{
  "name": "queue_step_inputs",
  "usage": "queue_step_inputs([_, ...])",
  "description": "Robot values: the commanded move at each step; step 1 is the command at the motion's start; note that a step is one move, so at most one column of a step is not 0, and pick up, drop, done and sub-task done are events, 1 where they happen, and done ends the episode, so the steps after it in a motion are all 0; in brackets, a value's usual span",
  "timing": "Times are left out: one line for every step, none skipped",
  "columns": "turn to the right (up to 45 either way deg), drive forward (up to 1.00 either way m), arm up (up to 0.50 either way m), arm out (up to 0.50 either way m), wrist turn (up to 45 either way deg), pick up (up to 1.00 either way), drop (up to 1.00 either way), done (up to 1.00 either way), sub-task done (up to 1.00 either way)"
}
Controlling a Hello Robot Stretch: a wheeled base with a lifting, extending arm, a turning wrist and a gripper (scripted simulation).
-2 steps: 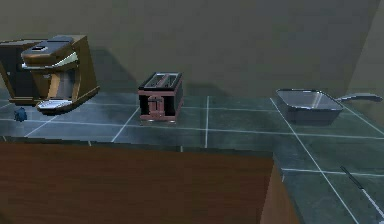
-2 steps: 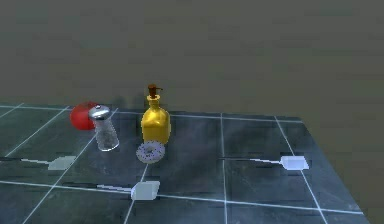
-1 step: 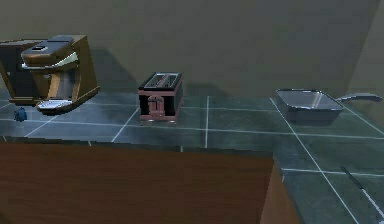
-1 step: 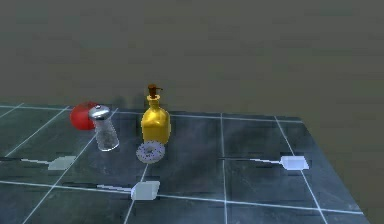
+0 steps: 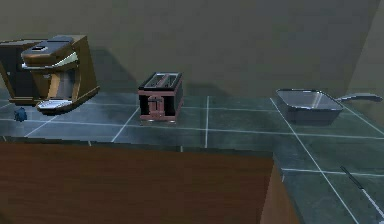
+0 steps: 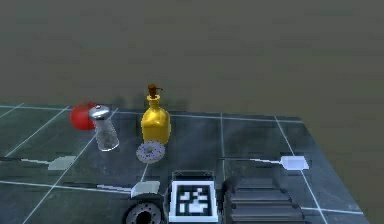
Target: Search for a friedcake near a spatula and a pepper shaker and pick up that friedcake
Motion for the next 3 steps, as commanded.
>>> queue_step_inputs([0.0, 0.00, 0.00, 0.22, 0.0, 0.00, 0.00, 0.00, 0.00])
queue_step_inputs([0.0, 0.00, 0.00, 0.00, 45.0, 0.00, 0.00, 0.00, 0.00])
queue_step_inputs([0.0, 0.00, 0.00, 0.00, 45.0, 0.00, 0.00, 0.00, 0.00])
